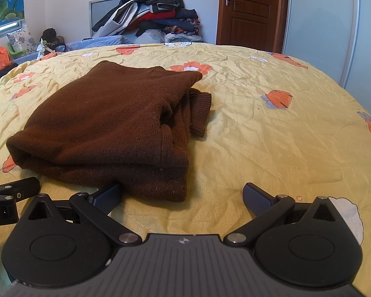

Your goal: Fold small clothes

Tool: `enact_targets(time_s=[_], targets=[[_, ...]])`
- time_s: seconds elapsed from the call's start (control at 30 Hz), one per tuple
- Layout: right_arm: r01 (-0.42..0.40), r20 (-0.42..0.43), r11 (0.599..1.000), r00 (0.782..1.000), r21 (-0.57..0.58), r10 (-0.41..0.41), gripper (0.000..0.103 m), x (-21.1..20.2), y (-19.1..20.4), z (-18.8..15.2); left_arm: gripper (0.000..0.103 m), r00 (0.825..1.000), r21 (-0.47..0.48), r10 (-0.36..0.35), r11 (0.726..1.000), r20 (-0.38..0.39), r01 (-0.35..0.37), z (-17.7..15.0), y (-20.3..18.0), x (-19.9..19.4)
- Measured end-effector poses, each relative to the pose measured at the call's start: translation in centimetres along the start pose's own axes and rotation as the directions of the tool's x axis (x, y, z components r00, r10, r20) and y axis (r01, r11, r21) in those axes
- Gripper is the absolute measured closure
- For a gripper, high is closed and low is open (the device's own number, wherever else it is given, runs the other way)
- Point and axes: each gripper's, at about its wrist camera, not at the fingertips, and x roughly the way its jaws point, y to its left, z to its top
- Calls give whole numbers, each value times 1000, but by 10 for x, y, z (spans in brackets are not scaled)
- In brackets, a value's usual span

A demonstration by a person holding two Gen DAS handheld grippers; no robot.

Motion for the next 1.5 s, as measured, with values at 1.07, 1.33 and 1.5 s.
enact_targets(time_s=[1.07,1.33,1.5], targets=[[1,1,1000,1000,0,-1,0,-1,0,0,0,1000,0,-1,1000,0,1,0,0,0],[1,1,1000,1000,0,-1,0,-1,0,0,0,1000,-3,-3,1000,-5,3,1,1,1],[1,1,1000,1000,0,-1,0,-1,1,0,0,1000,-10,1,1000,-14,-1,1,0,1]])
